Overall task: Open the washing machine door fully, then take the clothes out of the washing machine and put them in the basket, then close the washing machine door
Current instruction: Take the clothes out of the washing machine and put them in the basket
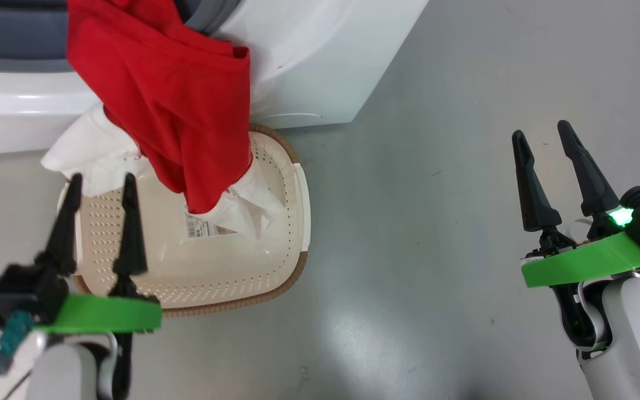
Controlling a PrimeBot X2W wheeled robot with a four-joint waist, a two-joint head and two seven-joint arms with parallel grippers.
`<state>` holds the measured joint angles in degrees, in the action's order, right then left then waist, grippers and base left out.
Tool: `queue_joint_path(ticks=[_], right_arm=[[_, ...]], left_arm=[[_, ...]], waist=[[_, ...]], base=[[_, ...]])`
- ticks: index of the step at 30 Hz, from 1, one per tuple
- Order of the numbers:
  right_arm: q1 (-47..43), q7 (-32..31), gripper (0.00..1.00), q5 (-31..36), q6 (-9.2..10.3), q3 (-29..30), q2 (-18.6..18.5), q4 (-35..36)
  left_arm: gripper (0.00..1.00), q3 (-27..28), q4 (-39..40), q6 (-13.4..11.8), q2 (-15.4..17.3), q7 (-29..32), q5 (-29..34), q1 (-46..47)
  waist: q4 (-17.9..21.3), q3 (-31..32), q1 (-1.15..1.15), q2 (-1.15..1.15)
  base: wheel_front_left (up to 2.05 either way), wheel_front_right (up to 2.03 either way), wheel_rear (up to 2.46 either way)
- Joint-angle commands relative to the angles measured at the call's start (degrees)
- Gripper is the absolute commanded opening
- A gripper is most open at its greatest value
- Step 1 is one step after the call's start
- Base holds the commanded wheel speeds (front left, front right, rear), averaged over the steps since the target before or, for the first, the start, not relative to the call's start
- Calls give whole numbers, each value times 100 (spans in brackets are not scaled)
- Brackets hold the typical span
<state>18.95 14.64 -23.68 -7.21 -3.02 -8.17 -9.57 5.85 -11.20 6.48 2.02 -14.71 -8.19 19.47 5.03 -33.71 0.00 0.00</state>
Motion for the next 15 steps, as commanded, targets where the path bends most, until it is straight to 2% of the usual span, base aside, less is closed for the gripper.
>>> queue_joint_path(ticks=[1,8,15], right_arm=[[-157,36,100,32,-28,-129,-59,134],[-183,36,100,30,-28,-143,-94,144],[-186,36,100,35,-28,-158,-79,143]], left_arm=[[100,85,283,-88,88,-29,-46,-283],[100,-107,850,-409,87,-29,-135,-679],[100,-176,936,-504,87,-29,-198,-739]], waist=[[-7,22,0,0],[-13,45,0,0],[11,55,0,0]], base=[[0,0,0],[0,0,0],[0,0,0]])
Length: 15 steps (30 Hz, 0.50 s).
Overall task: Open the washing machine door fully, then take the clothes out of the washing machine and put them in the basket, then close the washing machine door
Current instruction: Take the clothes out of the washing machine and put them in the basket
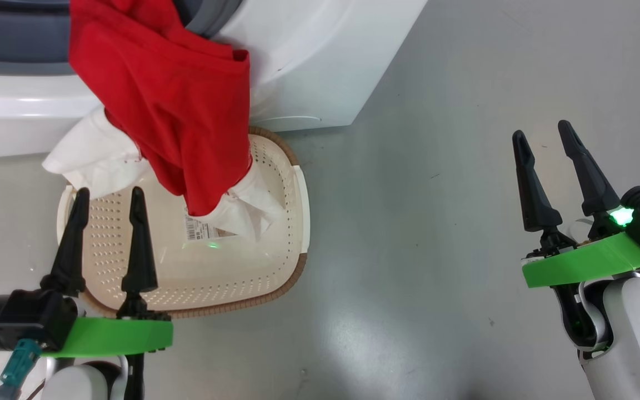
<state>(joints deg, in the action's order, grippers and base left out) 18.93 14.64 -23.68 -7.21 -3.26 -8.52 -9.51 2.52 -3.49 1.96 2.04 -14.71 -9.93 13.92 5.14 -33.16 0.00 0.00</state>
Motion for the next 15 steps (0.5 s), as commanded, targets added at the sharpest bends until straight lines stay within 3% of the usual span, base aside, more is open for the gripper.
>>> queue_joint_path(ticks=[1,15], right_arm=[[-183,36,100,36,-28,-133,-39,137],[-114,36,100,18,-28,-163,-3,115]], left_arm=[[100,159,160,-58,85,-29,-31,-185],[100,262,-812,99,88,-29,-77,546]], waist=[[5,-2,0,0],[63,-61,0,0]], base=[[0,0,0],[0,0,0]])
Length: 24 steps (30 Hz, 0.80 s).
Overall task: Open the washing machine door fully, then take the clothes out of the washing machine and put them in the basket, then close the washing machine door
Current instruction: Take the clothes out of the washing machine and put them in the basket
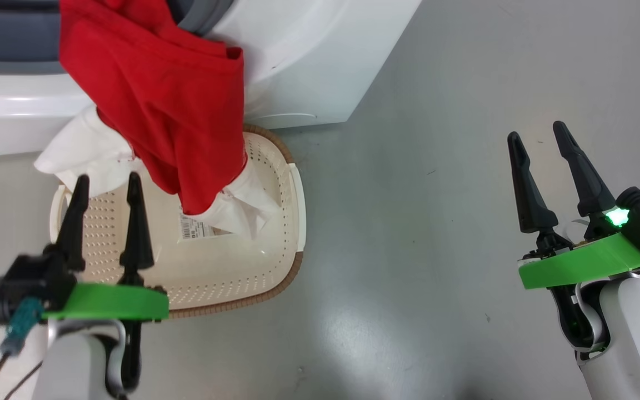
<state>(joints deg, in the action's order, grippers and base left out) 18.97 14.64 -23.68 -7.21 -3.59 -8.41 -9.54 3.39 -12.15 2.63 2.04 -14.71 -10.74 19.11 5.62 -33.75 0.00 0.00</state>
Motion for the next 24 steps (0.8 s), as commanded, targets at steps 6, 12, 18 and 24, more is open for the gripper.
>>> queue_joint_path(ticks=[6,12,18,24], right_arm=[[-105,36,100,22,-28,-96,3,125],[-42,36,100,24,-28,-99,35,136],[-19,36,100,19,-28,-89,57,135],[21,36,100,25,-28,-93,81,145]], left_arm=[[100,200,-844,177,113,-29,37,906],[100,174,-1704,332,197,-29,6,1607],[100,-28,-2313,431,216,-29,55,2183],[100,-86,-2724,466,240,-29,38,2662]], waist=[[18,-68,0,0],[83,-111,0,0],[110,-155,0,0],[149,-190,0,0]], base=[[0,0,0],[0,0,0],[0,0,0],[0,0,0]])
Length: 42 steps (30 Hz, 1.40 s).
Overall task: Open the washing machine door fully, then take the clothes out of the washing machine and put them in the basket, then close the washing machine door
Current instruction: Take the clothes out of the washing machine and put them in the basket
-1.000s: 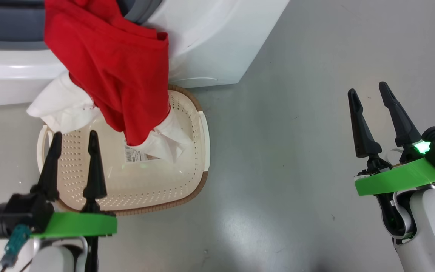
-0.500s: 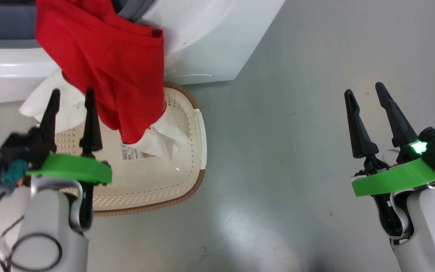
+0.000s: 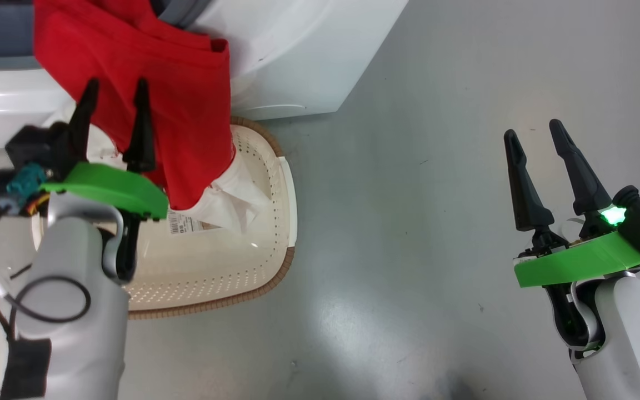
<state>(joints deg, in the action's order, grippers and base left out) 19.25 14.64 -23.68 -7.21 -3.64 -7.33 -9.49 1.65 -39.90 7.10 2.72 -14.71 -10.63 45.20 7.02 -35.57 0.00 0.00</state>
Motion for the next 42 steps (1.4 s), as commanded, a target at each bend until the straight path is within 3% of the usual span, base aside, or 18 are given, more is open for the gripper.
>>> queue_joint_path(ticks=[1,7,8,9,11,13,14,15,23,33,42], right_arm=[[-4,36,100,25,-28,-88,-25,140],[2,36,100,22,-28,-120,-6,120],[0,36,100,21,-28,-127,-1,117],[-2,36,100,19,-28,-132,4,115],[-8,36,100,16,-28,-139,9,112],[-15,36,100,12,-28,-142,11,105],[-20,36,100,11,-28,-141,12,104],[-27,36,100,12,-28,-140,13,103],[-78,36,100,26,-28,-123,15,109],[-154,36,100,36,-28,-90,10,140],[-101,36,100,40,-28,-107,-12,175]], left_arm=[[100,72,-4,23,173,-29,17,123],[100,-35,-261,34,207,-29,-22,367],[96,-69,-288,35,211,-29,-40,397],[83,-110,-308,36,220,-29,-62,422],[42,-183,-346,36,243,-29,-125,451],[20,-245,-371,37,271,-29,-191,467],[4,-272,-375,37,282,-29,-221,469],[0,-300,-375,37,290,-29,-251,468],[0,-486,-160,38,333,-29,-403,242],[0,-573,96,38,284,-29,-348,-713],[0,-469,-304,38,258,-29,-170,-1088]], waist=[[13,-12,0,0],[57,11,0,0],[70,18,0,0],[81,25,0,0],[98,40,0,0],[111,56,0,0],[115,64,0,0],[115,73,0,0],[74,143,0,0],[-11,198,0,0],[-52,58,0,0]], base=[[0,0,0],[0,0,0],[0,0,0],[0,0,0],[0,0,0],[0,0,0],[0,0,0],[0,0,0],[0,0,0],[0,0,0],[0,0,0]])
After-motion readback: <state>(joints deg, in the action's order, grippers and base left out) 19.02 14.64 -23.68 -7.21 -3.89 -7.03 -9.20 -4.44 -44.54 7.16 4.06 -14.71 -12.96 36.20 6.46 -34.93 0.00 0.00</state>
